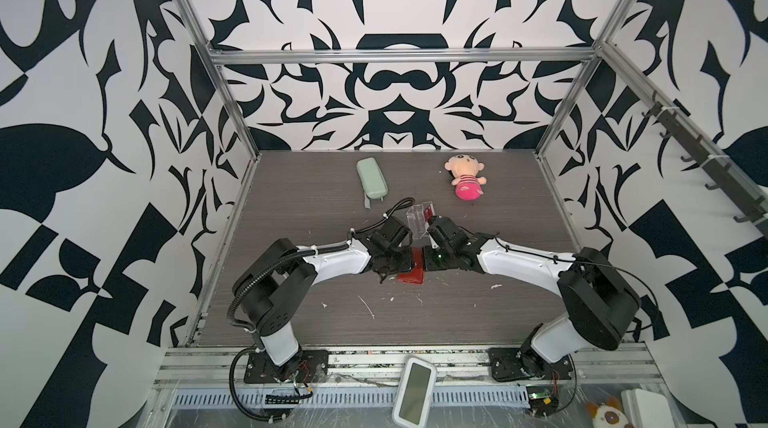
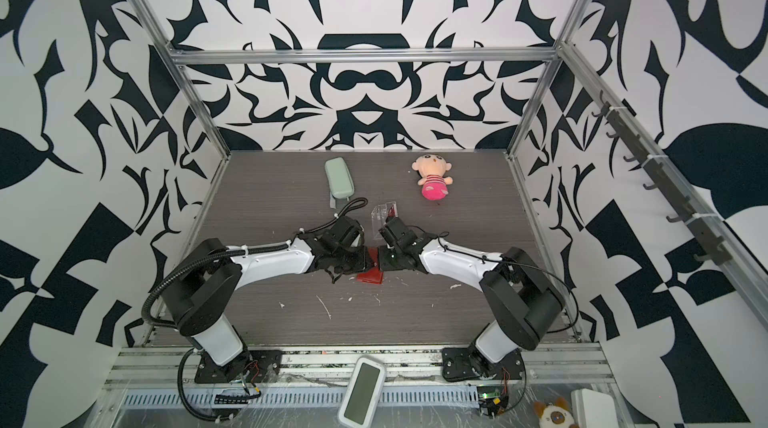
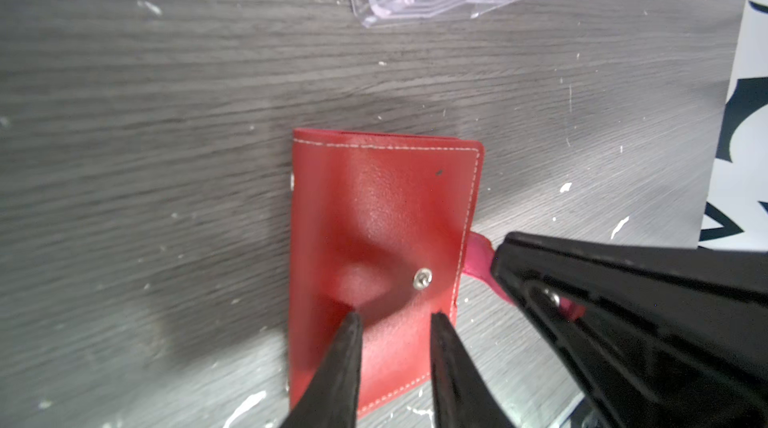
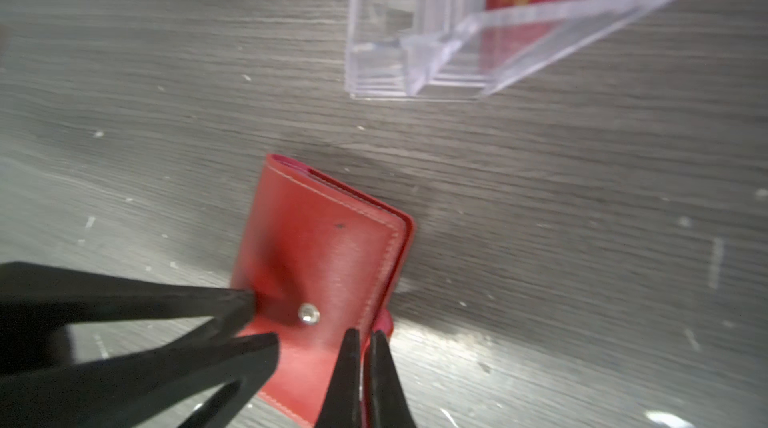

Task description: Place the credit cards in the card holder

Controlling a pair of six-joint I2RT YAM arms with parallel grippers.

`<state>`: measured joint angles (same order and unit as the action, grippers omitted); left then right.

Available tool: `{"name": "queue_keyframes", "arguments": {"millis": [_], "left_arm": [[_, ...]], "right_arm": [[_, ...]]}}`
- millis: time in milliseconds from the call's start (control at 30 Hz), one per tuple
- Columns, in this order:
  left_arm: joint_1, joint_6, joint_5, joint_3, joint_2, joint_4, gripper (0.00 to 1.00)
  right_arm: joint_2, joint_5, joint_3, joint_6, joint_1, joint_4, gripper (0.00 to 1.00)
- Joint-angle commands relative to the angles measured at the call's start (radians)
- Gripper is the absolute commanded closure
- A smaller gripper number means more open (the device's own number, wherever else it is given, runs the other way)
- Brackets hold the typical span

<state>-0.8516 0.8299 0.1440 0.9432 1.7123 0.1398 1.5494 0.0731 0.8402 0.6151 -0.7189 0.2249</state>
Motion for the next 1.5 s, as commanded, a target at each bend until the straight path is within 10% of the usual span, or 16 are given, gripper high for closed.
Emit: {"name": "queue_keyframes", "arguments": {"millis": [0,367,600,900,1467], "left_arm": [[0.002,0.021,0.006,-0.022,0.015,-0.012,0.73],[0.002,0.035,-0.011,-0.053,-0.005,-0.025,0.79],[0.002,0.044,-0.022,-0.064,0.004,-0.022,0.79],[0.002,0.054,-0.060,-0.060,0.011,0.018,0.80],[0.002,0.032,-0.052,-0.047,-0.008,0.030,0.81]], "right_arm": [[-0.013,0.055,-0.003,0.030,0.005,-0.084,1.00],[0.069,0.128,-0.005,0.047,0.005,-0.145,1.00],[0.064,0.138,-0.005,0.055,0.006,-0.158,0.71],[-0.016,0.135,0.016,0.055,0.006,-0.128,0.57],[-0.091,0.208,-0.103,0.044,0.159,-0.089,0.65]]}}
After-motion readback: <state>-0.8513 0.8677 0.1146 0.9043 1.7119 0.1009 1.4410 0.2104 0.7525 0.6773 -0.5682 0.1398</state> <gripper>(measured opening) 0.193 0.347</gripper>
